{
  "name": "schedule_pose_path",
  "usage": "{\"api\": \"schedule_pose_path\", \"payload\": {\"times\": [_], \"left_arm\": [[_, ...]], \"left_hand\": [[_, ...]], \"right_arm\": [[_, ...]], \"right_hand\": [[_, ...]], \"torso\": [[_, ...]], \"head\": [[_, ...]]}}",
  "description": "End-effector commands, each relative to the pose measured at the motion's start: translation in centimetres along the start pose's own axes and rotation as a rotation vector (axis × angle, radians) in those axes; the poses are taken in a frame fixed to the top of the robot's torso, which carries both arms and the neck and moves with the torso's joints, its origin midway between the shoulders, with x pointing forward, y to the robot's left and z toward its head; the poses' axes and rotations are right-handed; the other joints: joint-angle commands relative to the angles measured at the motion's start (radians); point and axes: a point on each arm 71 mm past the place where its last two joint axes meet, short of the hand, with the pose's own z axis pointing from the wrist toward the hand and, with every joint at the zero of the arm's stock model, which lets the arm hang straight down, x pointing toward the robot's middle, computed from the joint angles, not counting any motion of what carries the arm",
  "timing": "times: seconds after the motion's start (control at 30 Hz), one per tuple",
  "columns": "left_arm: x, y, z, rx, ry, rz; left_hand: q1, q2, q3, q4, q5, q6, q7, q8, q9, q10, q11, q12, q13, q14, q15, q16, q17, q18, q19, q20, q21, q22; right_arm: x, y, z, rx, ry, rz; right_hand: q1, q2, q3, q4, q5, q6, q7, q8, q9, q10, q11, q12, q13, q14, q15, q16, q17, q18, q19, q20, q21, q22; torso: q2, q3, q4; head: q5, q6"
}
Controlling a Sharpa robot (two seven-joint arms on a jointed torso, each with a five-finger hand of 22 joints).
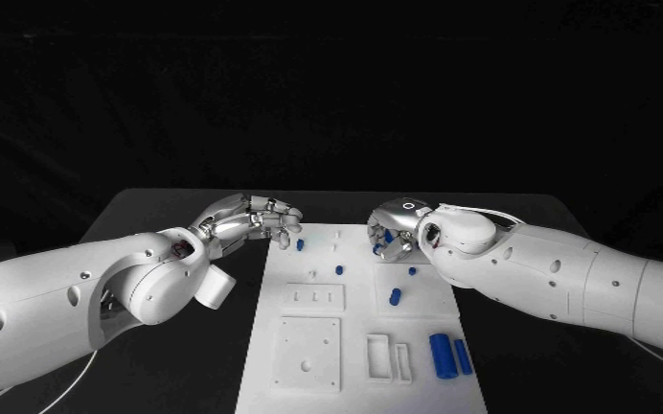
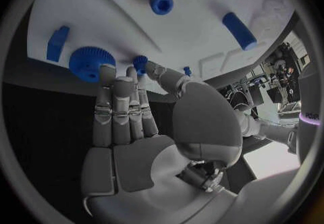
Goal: Assemble the parts on the task board
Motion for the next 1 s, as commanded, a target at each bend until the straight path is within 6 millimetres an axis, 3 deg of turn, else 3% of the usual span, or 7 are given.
{"api": "schedule_pose_path", "payload": {"times": [0.03,0.33,0.8,1.0], "left_arm": [[0.0,-0.2,0.1,0.013,0.007,0.001],[0.0,-0.2,0.2,0.014,0.007,0.002],[0.1,-0.2,0.2,0.015,0.007,0.002],[0.1,-0.2,0.3,0.014,0.009,0.002]], "left_hand": [[-0.007,0.0,0.004,0.002,-0.003,-0.007,0.002,-0.007,0.001,-0.006,0.003,-0.005,0.001,0.001,0.009,-0.004,0.001,0.018,-0.003,0.001,-0.006,0.001],[-0.007,0.0,0.004,0.002,-0.003,-0.007,0.002,-0.007,0.001,-0.006,0.003,-0.006,0.001,0.001,0.009,-0.005,0.001,0.018,-0.003,0.001,-0.006,0.001],[-0.007,0.0,0.004,0.002,-0.003,-0.007,0.002,-0.007,0.002,-0.006,0.003,-0.007,0.002,0.002,0.009,-0.005,0.001,0.018,-0.003,0.002,-0.007,0.001],[-0.007,0.0,0.005,0.002,-0.003,-0.007,0.002,-0.007,0.002,-0.005,0.003,-0.007,0.002,0.002,0.009,-0.006,0.001,0.018,-0.003,0.002,-0.007,0.001]], "right_arm": [[-0.5,0.1,0.0,0.012,-0.068,-0.015],[-1.3,0.6,0.1,0.018,-0.162,-0.013],[-1.8,2.1,1.4,0.005,-0.206,-0.011],[-2.1,3.0,2.4,-0.003,-0.233,-0.012]], "right_hand": [[0.003,0.004,0.007,-0.003,0.013,0.007,-0.004,-0.005,0.004,-0.004,-0.005,0.002,0.009,0.002,-0.005,0.005,0.001,0.021,-0.003,-0.005,0.006,0.023],[0.005,0.002,0.022,-0.007,-0.002,0.017,-0.007,-0.008,0.016,0.001,-0.009,0.0,0.034,0.005,-0.008,0.015,0.004,0.021,0.002,-0.01,0.019,0.022],[0.006,-0.001,0.034,-0.007,-0.019,0.021,-0.008,-0.013,0.023,0.001,-0.009,-0.005,0.051,0.005,-0.009,0.021,0.004,0.021,0.002,-0.011,0.026,0.022],[0.007,-0.001,0.038,-0.007,-0.03,0.022,-0.008,-0.016,0.026,0.0,-0.009,-0.008,0.057,0.004,-0.009,0.022,0.003,0.021,0.0,-0.011,0.029,0.022]], "torso": [[0.0,0.0006,0.0005],[0.0,-0.0004,0.0026],[0.001,-0.0002,0.0006],[0.002,0.0018,0.0012]], "head": [[0.001,0.0],[0.005,0.001],[0.017,0.0],[0.022,-0.003]]}}
